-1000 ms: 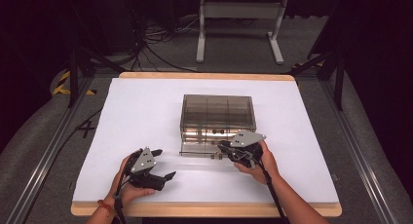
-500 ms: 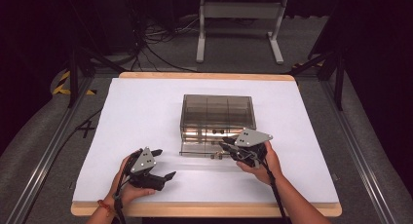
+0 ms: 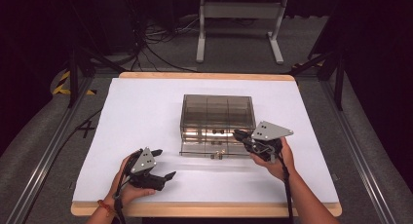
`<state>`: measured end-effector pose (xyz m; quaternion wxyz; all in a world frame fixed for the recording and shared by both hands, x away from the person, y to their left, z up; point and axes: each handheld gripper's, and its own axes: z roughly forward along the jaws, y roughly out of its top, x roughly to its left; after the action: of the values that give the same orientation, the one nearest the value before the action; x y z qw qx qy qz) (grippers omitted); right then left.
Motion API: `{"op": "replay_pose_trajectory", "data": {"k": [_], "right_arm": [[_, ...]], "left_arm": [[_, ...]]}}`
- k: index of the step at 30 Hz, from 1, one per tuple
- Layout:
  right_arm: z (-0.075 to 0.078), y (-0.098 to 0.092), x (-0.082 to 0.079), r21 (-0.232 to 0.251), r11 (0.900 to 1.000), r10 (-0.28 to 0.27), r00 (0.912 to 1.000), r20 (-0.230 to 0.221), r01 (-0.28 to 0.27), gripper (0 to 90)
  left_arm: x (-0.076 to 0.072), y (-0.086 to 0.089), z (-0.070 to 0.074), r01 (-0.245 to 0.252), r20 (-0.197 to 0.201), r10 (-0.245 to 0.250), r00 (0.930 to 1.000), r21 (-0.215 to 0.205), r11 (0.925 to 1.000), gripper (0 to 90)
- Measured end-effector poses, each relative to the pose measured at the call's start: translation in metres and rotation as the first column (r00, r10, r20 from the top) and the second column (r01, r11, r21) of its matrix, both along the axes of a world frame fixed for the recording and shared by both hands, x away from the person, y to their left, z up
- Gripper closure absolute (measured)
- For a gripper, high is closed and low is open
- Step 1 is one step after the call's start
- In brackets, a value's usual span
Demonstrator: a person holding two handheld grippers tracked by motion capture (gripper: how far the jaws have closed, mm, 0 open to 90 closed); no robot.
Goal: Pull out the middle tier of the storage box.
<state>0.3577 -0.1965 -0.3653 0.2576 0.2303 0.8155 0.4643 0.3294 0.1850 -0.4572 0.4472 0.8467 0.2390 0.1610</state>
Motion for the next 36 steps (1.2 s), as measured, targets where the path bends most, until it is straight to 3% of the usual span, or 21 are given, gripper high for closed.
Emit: {"op": "replay_pose_trajectory", "data": {"k": [6, 12, 21, 36], "right_arm": [[0.009, -0.029, 0.008, 0.045, 0.997, -0.068, 0.9975, 0.019, 0.067, 88.1], [0.006, -0.041, 0.015, 0.062, 0.991, -0.119, 0.9928, 0.014, 0.118, 88.0], [-0.005, -0.042, 0.023, 0.028, 0.986, -0.163, 0.9867, 0.003, 0.162, 87.9], [-0.009, -0.043, 0.028, 0.030, 0.981, -0.191, 0.9816, 0.003, 0.191, 87.9]], "left_arm": [[0.000, -0.001, 0.000, -0.002, -0.002, 0.002, 1.0000, 0.004, 1.0000, 12.9], [0.000, -0.001, 0.000, -0.004, -0.004, 0.004, 1.0000, 0.007, 1.0000, 13.4], [0.000, -0.001, 0.000, -0.003, -0.003, 0.003, 1.0000, 0.010, 0.9999, 13.6], [-0.001, -0.002, 0.000, 0.002, -0.005, -0.002, 1.0000, 0.014, 0.9999, 21.1]]}}
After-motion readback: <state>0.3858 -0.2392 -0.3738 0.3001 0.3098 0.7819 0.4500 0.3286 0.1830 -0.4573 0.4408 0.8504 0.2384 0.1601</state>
